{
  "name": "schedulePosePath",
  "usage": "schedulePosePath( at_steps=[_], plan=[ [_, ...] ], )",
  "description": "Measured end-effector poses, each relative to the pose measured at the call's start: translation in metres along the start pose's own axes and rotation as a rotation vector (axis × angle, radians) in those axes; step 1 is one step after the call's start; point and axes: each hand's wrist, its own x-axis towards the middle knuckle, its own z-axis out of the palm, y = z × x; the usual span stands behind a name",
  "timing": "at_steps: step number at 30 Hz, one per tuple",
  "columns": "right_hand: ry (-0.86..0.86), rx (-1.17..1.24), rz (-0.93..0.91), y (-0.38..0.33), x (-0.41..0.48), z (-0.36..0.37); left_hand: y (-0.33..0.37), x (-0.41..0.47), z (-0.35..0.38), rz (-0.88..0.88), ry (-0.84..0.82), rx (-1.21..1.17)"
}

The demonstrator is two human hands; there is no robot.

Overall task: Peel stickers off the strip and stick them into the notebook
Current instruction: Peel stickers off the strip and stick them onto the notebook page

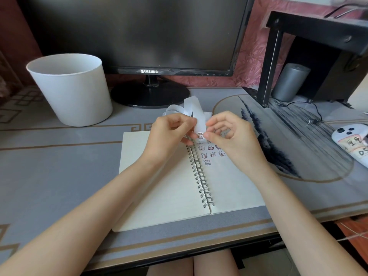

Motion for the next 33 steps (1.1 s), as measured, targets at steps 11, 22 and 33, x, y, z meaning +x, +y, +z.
schedulePosePath(
  at_steps=[11, 22, 33],
  plan=[
    [0.063, 0.131, -0.015, 0.0090, 0.0016, -0.0001, -0.0038, -0.0003, 0.0008, -0.005, -0.103, 0.028],
    [0.078, 0.083, -0.002, 0.0099, -0.0006, 0.0012, -0.0042, -0.0014, 0.0028, -0.005, -0.084, 0.006],
    [0.075, 0.118, 0.042, 0.0088, -0.0014, 0.0021, -0.0024, -0.0028, 0.0025, -0.004, -0.113, -0.017]
  ],
)
